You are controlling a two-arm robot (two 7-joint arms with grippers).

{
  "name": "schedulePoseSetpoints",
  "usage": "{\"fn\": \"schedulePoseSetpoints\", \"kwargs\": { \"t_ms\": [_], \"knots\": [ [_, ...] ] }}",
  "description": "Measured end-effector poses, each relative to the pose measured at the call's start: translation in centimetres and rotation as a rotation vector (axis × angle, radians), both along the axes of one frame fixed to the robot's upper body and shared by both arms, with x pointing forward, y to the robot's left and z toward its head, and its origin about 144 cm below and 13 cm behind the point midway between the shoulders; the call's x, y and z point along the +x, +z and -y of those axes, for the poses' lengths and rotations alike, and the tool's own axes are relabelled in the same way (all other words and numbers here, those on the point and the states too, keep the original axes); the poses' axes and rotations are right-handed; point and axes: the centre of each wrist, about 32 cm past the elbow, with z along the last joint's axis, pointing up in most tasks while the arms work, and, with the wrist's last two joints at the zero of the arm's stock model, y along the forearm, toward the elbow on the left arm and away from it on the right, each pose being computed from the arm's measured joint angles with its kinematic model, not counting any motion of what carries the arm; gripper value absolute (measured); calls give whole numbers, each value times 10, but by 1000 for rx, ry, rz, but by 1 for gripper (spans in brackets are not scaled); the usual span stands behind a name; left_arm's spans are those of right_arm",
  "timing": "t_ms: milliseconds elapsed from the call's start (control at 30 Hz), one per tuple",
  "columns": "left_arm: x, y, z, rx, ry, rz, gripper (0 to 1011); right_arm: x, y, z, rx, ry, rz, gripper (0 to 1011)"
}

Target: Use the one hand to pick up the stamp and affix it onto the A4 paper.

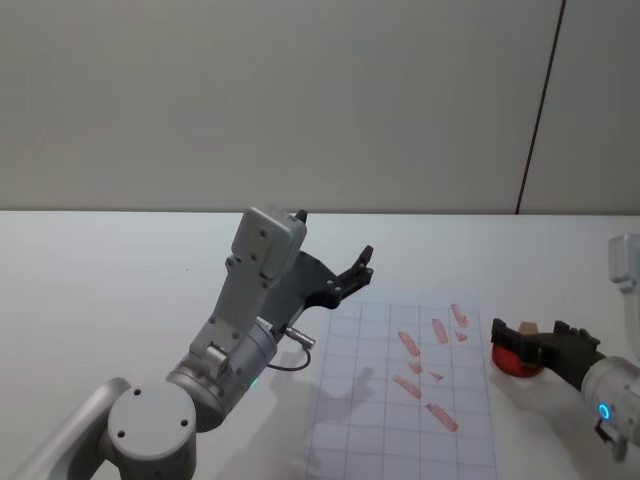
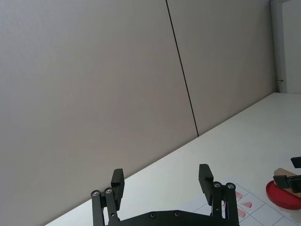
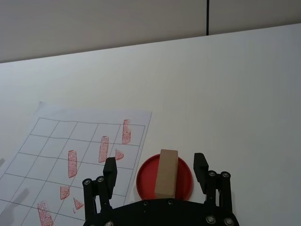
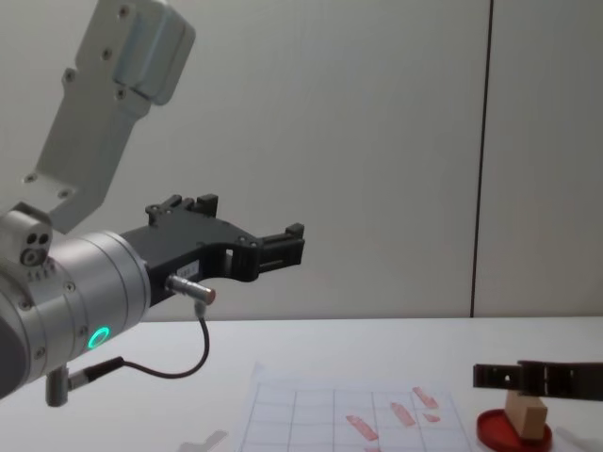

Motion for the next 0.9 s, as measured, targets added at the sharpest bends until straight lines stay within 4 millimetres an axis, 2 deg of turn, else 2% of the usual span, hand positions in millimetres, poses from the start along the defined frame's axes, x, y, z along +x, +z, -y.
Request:
{"fn": "schedulePoseSetpoints", "kwargs": {
  "t_ms": [800, 867, 900],
  "knots": [
    [0, 0, 0, 0, 0, 0, 1002, 5, -6, -1, -11, -26, -48, 1001],
    [0, 0, 0, 0, 0, 0, 1002, 6, -6, -1, -12, -26, -48, 982],
    [0, 0, 0, 0, 0, 0, 1002, 6, -6, -1, -13, -26, -49, 942]
  ]
}}
